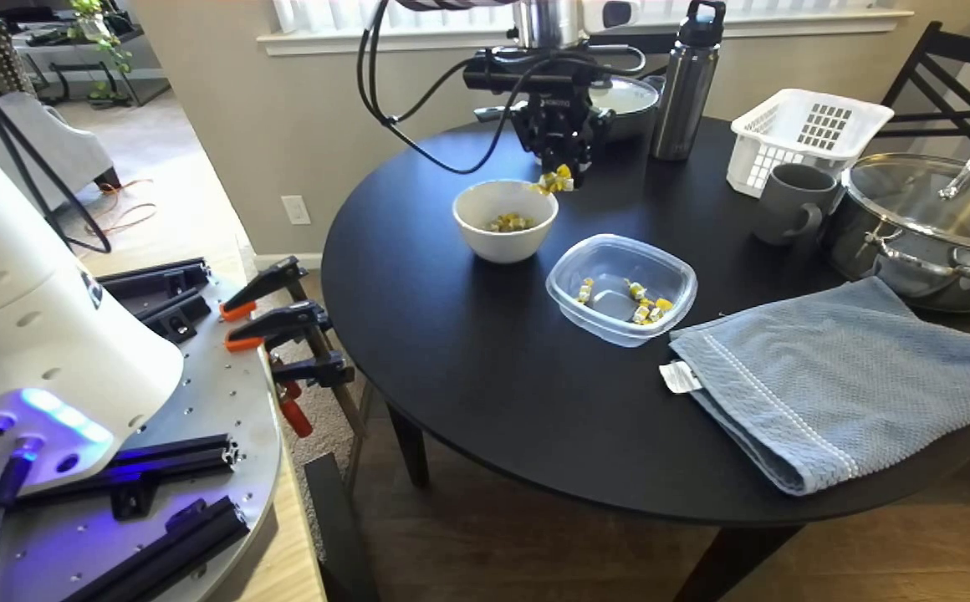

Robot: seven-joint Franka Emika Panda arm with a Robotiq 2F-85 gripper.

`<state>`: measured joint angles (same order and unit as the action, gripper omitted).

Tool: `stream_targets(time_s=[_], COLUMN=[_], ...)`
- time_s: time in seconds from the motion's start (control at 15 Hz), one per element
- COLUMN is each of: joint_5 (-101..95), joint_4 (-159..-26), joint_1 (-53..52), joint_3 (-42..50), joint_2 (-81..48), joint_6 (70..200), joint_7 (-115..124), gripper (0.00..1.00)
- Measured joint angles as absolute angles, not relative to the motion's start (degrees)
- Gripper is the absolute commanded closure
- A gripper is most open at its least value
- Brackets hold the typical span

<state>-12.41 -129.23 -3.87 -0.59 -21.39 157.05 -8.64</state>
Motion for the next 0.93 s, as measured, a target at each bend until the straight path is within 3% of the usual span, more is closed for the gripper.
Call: stream_targets(time_s=[0.4,0.47,0.53,0.8,0.93], joint_5=[-15.12,-15.16,-15.19,-16.14,-16.58], joint_4=[-129.56,-129.55,-129.55,-129.5,-129.5], joint_1=[-1.37,-0.78,-0.39,-0.21,-0.26], joint_3=[6.08,6.51,6.9,8.05,8.23], joint_2=[-21.81,-22.18,-22.6,-23.79,-23.97], joint_6=[157.86,158.09,158.38,159.7,160.35], joint_7=[-8.62,-8.62,-8.62,-8.43,-8.39], gripper=[0.79,0.29,0.28,0.05,0.0])
